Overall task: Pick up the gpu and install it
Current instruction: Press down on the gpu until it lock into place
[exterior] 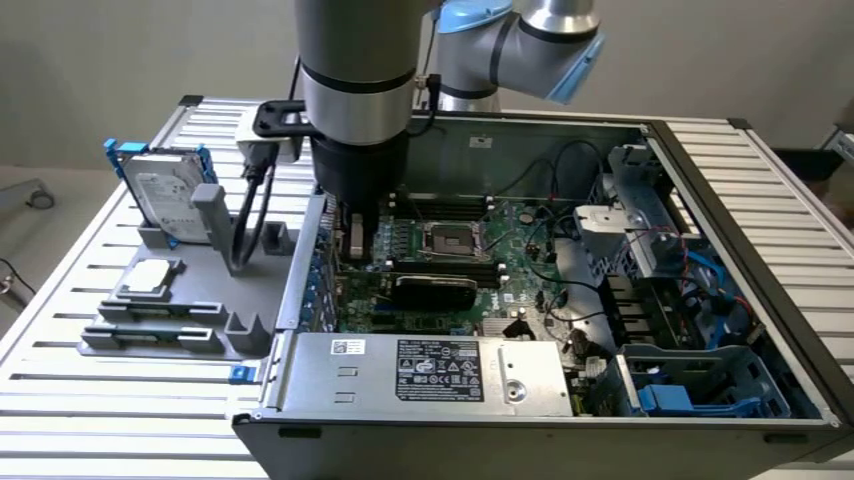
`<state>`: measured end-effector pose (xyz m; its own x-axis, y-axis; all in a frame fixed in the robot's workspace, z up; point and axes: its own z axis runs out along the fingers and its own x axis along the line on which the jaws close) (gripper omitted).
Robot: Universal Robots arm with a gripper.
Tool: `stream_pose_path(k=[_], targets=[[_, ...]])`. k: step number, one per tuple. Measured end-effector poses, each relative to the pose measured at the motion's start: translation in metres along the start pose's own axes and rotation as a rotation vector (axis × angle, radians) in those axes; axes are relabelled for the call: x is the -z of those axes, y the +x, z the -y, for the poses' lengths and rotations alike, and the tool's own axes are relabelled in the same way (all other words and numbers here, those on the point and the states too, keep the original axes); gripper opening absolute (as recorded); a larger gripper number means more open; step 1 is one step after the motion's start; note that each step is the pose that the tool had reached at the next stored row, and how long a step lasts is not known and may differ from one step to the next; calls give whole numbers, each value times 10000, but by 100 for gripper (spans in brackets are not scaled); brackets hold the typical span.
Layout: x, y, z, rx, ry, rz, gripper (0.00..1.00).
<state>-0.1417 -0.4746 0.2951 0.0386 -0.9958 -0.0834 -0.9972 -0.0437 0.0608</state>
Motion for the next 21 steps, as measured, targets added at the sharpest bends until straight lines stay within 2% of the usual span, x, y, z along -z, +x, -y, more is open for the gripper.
stream_pose_path(k=[4,6,11,15,18,21], targets=[[43,-4,-9,-11,-125,5,11],[50,-5,-14,-19,-214,13,11],[57,-6,-24,-45,-540,21,11],[61,-6,-26,-67,-784,6,11],[81,-8,-28,-83,-877,-56,11],[104,-9,-27,-100,-925,-200,11]])
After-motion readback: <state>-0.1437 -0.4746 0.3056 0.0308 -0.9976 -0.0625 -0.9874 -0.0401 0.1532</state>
